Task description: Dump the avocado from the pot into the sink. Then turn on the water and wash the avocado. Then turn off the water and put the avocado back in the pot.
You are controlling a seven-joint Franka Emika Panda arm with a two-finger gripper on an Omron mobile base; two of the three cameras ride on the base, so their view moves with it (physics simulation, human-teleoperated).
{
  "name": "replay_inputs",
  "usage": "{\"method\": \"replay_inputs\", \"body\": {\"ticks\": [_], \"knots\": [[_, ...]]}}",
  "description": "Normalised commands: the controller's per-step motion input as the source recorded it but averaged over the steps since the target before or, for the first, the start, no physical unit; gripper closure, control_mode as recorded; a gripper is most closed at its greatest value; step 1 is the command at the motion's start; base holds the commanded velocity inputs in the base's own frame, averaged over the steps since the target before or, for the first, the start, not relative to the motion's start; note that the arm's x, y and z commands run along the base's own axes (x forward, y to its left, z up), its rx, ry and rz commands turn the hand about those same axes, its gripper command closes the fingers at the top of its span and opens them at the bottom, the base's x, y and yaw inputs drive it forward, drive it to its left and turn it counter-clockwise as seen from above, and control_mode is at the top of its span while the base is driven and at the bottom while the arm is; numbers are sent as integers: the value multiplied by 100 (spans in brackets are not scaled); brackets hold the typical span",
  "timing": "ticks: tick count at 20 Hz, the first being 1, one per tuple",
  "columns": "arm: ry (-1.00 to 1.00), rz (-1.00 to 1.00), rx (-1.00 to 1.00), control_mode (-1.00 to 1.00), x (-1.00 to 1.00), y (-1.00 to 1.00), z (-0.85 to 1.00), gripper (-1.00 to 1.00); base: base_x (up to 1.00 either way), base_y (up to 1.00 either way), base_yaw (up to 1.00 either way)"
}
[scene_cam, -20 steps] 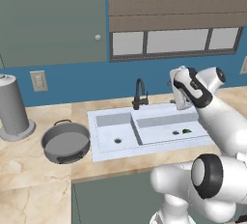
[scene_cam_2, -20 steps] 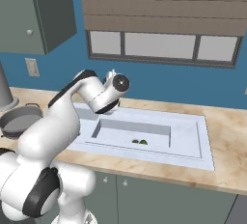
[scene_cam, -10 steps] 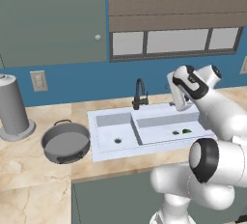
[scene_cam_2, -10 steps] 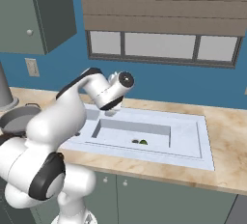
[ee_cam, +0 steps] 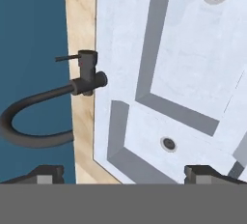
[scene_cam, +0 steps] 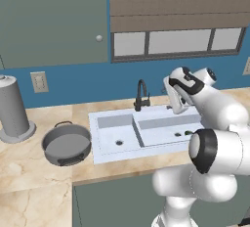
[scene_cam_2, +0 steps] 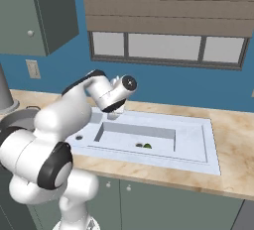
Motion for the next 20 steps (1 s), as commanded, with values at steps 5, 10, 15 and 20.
{"method": "replay_inputs", "body": {"ticks": [5, 10, 15, 20], "knots": [[0, 2, 0, -100, 13, 2, -20, -100, 0, 0, 0], [0, 1, 0, -100, 20, 6, -19, -100, 0, 0, 0], [0, 0, 0, -100, 22, 16, -13, -100, 0, 0, 0], [0, 0, 0, -100, 23, 3, -16, -100, 0, 0, 0]]}}
